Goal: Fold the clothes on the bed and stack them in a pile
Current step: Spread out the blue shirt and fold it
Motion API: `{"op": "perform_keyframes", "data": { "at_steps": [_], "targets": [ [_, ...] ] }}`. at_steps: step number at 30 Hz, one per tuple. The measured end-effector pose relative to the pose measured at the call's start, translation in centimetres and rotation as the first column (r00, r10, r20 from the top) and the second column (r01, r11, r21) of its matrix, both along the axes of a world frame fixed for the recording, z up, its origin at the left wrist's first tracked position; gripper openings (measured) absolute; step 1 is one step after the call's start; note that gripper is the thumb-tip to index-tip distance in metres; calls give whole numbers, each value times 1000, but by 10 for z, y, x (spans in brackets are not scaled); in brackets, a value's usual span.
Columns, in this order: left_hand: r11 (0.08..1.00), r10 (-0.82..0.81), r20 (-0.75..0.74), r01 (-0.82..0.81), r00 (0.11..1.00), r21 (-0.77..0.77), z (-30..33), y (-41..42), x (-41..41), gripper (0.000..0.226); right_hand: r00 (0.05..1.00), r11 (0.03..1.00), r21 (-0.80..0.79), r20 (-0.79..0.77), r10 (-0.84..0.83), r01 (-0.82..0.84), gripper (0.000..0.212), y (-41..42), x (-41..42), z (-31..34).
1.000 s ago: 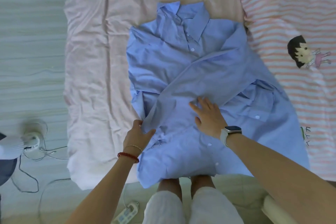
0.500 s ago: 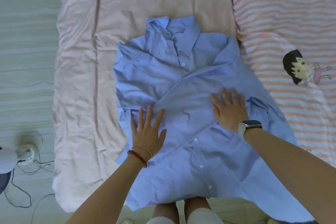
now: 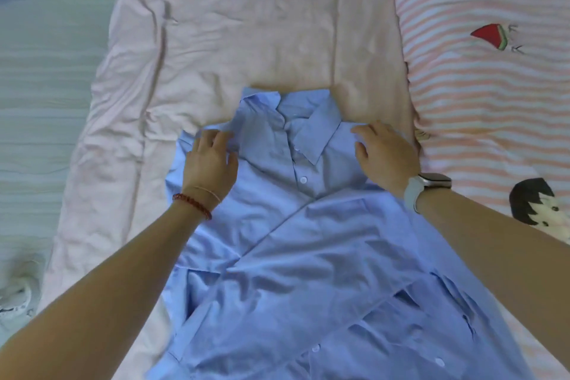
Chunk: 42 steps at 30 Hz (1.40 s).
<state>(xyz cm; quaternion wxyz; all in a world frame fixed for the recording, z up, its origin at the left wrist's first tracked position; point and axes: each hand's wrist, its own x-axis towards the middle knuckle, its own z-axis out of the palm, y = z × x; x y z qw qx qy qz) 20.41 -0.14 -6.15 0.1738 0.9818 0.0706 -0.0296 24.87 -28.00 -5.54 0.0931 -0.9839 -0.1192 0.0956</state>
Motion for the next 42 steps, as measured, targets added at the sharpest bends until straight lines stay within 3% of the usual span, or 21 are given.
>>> {"op": "perform_keyframes", "data": {
  "at_steps": [3, 6, 8, 10, 11, 13, 17, 20, 22, 25, 30, 32, 34, 37, 39, 42],
  "targets": [
    [993, -113, 39, 114, 993, -16, -10, 3, 51, 51, 1000, 999, 42, 2, 29, -29, 35, 17, 30, -8],
    [972, -235, -37, 234, 971, -25, -19, -2, 90, 64, 997, 996, 44, 9, 71, -71, 41, 31, 51, -19],
    [959, -284, -101, 282, 953, -30, -23, -4, 105, 58, 997, 994, 104, -66, 28, -21, 50, 39, 62, -28],
    [937, -348, -60, 346, 936, -37, -25, -4, 111, 40, 975, 975, 202, -217, -45, 89, 57, 43, 71, -34],
    [930, -366, -12, 364, 931, -54, -25, -3, 110, 42, 960, 968, 223, -276, -51, 115, 59, 42, 75, -37],
    [943, -305, 39, 308, 951, -128, -23, 1, 102, 51, 947, 976, 195, -320, -34, 101, 60, 39, 81, -39],
    [971, -107, -87, 86, 990, -221, -29, 12, 108, 20, 933, 961, 242, -358, -35, 129, 49, 33, 90, -38],
    [984, -33, -221, -8, 975, -178, -38, 17, 120, 59, 902, 958, 240, -431, -38, 155, 26, 30, 95, -37],
    [987, -5, -319, -46, 948, -152, -43, 19, 123, 69, 885, 960, 226, -463, -43, 165, 28, 29, 94, -35],
    [966, -91, -345, -2, 934, -260, -42, 19, 119, 40, 894, 946, 263, -446, -53, 188, 27, 26, 87, -32],
    [968, -136, -136, 102, 981, -229, -23, 11, 78, 30, 975, 938, 313, -204, -85, 147, 27, 21, 45, -20],
    [963, -155, -19, 147, 988, -225, -14, 6, 51, 27, 994, 962, 269, -105, -24, 52, 25, 15, 22, -15],
    [959, -175, 87, 190, 981, -208, -5, 3, 23, 36, 996, 989, 124, 31, 79, -82, 24, 8, -2, -8],
    [948, -289, 247, 312, 925, -57, 5, 2, -25, 35, 963, 970, 83, 164, 214, -229, 20, -2, -39, 2],
    [941, -333, 330, 334, 883, 53, 8, 0, -58, 21, 929, 940, 50, 182, 324, -337, 25, -8, -62, 7],
    [926, -368, 362, 373, 856, 60, 9, -6, -115, 18, 890, 899, -3, 142, 434, -438, 24, -19, -100, 15]
  ]
}}
